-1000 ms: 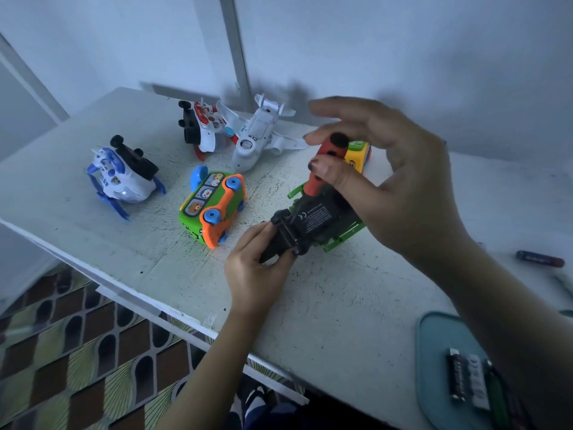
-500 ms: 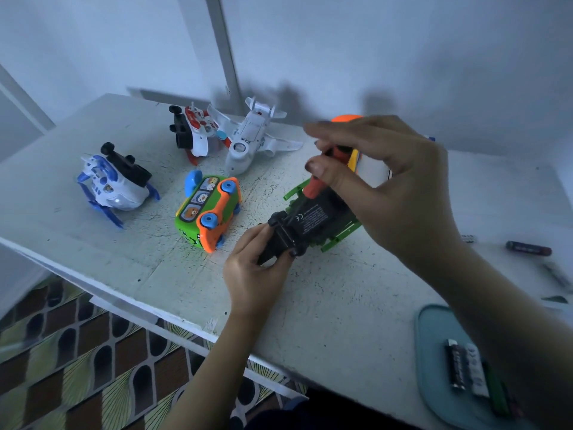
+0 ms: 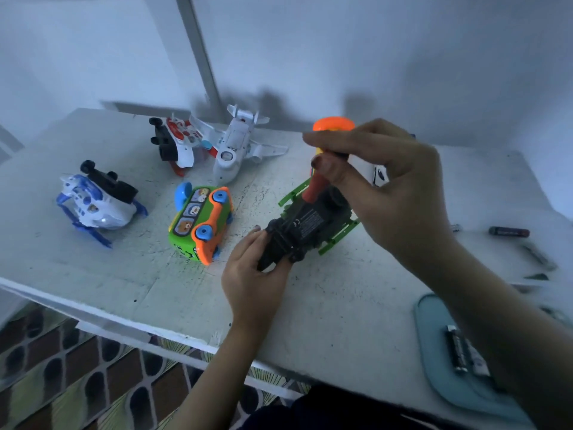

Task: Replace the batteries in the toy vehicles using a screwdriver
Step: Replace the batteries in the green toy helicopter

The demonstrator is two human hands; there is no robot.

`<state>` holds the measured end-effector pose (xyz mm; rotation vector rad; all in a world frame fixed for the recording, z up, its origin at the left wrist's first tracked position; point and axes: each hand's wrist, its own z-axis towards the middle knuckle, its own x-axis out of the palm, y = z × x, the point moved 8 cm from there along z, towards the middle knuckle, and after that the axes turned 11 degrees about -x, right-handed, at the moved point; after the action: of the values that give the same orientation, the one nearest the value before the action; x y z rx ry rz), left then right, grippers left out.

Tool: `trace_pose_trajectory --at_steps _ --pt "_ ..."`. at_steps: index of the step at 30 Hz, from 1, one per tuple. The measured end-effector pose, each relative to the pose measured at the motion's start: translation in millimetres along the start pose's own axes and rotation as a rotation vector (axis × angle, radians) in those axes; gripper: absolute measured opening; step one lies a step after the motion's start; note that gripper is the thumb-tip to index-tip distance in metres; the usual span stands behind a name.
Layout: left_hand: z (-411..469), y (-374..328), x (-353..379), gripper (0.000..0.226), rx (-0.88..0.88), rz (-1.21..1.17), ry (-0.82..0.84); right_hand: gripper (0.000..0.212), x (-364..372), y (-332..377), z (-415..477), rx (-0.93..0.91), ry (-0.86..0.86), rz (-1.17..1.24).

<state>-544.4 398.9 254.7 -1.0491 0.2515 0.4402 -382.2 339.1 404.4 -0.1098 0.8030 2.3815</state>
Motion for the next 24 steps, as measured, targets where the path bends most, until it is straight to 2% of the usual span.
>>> trace_pose_trajectory --at_steps 3,7,10,16,19,24 --pt "4 -1 1 0.042 0.054 -0.068 0.011 0.025 3 -2 -2 0.043 0.022 0.060" --pt "8 -1 2 0.045 0.027 -0.162 0.067 0.024 7 -6 -8 0.113 0.047 0.096" --pt "8 0 4 0.044 0.026 -0.192 0.094 0.021 5 -1 -7 0.093 0.018 0.036" --pt "8 6 10 0.044 -0.006 -0.182 0.159 0.030 -6 4 -3 0.094 -0.056 -0.014" --pt "9 4 15 0.046 -0.019 -0.172 0.195 0.026 -9 2 -4 0.149 -0.023 0.030" --pt "8 -7 25 0.044 -0.003 -0.214 0.244 0.026 -15 7 -4 0.111 0.045 -0.042"
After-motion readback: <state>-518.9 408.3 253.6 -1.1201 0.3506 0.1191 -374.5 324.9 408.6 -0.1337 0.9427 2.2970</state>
